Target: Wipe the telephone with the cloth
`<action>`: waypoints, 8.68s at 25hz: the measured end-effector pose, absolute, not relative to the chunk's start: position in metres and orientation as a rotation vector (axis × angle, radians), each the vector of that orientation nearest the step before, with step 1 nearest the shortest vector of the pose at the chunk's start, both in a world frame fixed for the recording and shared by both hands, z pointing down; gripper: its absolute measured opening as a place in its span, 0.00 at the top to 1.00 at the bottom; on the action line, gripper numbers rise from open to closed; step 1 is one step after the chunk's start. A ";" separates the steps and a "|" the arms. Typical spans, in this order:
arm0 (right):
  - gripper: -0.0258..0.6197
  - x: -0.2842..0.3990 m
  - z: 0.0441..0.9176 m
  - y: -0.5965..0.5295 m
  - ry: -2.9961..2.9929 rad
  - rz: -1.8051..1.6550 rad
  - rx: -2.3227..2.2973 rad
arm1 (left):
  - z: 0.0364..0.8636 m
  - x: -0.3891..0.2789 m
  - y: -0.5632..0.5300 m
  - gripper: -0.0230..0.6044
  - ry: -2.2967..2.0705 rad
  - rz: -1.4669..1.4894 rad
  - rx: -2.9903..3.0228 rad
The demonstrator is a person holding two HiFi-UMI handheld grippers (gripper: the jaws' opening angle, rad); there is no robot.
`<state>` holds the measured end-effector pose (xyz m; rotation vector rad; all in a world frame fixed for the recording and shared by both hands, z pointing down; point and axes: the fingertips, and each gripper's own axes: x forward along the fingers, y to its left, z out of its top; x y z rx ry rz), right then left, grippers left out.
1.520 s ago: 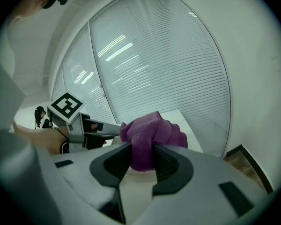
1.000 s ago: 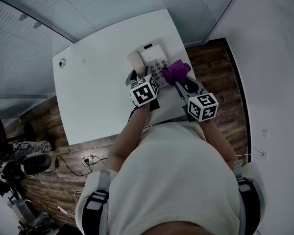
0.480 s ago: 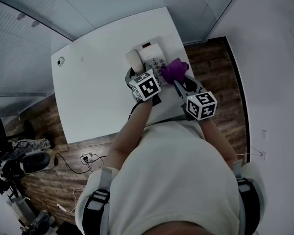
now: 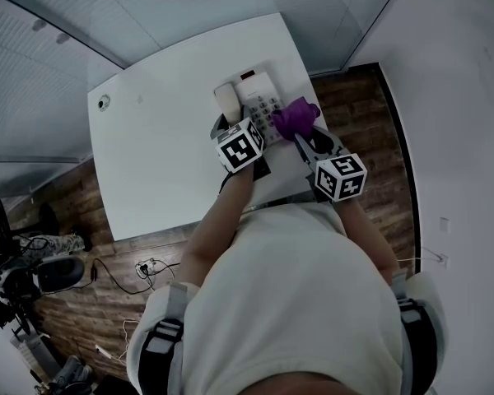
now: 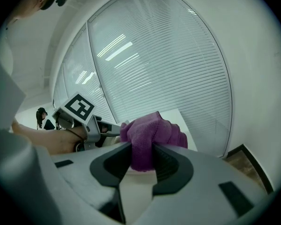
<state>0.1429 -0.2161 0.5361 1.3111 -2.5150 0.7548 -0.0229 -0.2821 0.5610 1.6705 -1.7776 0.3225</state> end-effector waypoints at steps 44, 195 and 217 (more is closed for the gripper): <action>0.75 0.045 0.437 -0.208 -2.735 0.560 1.329 | 0.444 -0.040 -0.161 0.60 -0.649 -0.744 1.828; 0.75 0.098 0.476 -0.182 -2.745 0.700 0.932 | 0.550 -0.034 -0.262 0.60 -1.435 -0.192 1.740; 0.75 0.095 0.483 -0.197 -2.749 0.742 0.915 | 0.558 -0.031 -0.287 0.60 -1.529 -0.074 1.734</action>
